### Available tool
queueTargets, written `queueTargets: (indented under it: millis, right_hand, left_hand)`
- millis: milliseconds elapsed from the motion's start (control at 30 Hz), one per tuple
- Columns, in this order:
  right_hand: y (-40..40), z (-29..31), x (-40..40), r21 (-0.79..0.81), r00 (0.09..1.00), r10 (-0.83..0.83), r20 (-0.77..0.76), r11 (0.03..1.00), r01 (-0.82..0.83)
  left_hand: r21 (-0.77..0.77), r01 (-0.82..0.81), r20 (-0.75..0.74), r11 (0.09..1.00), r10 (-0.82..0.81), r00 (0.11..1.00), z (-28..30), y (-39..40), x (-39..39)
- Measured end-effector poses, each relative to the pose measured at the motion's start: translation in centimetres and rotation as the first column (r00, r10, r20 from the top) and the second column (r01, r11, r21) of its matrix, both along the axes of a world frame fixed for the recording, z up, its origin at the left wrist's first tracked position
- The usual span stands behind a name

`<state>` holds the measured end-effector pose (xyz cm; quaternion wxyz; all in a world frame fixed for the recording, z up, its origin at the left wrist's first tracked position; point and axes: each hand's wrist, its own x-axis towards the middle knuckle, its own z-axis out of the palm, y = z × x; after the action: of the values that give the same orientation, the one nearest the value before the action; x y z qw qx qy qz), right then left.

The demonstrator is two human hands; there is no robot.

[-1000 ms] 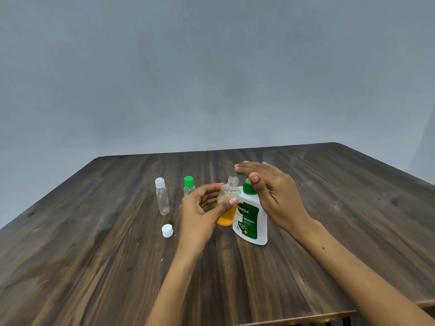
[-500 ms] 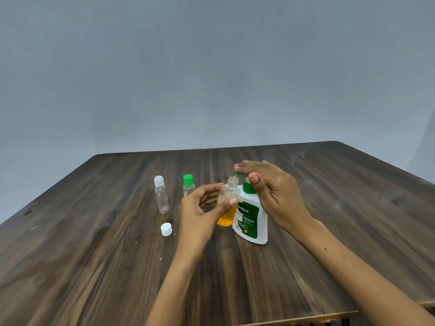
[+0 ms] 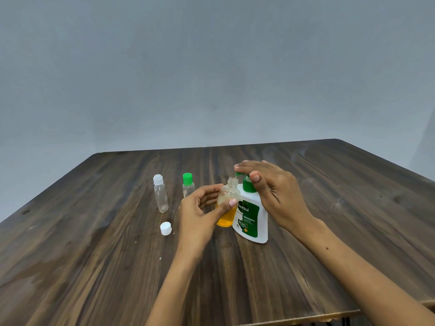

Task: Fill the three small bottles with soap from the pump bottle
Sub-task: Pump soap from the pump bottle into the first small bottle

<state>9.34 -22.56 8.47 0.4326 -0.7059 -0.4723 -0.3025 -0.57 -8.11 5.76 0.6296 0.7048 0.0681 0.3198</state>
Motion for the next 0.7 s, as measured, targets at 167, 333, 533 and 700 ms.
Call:
queueTargets:
  millis: [167,333,533,700]
  right_hand:
    - [-0.20,-0.13,0.12,-0.013,1.000,-0.010,-0.011,1.000,0.010]
    - [-0.40,0.28,0.26,-0.038,1.000,0.001,0.000,0.999,-0.001]
    - [-0.35,0.00,0.24,-0.033,1.000,0.000,-0.024,0.999,-0.001]
    - [-0.40,0.57,0.31,-0.049,1.000,0.002,-0.011,0.999,-0.002]
  left_hand:
    - [-0.024,0.031,0.027,0.999,-0.030,0.999,0.28,-0.42,-0.06]
    - [-0.034,0.040,0.050,0.999,-0.038,0.998,0.61,-0.60,-0.05]
    - [-0.026,0.038,0.046,0.999,-0.037,0.998,0.48,-0.43,-0.12]
    - [-0.025,0.037,0.043,0.999,-0.036,0.998,0.58,-0.58,-0.19]
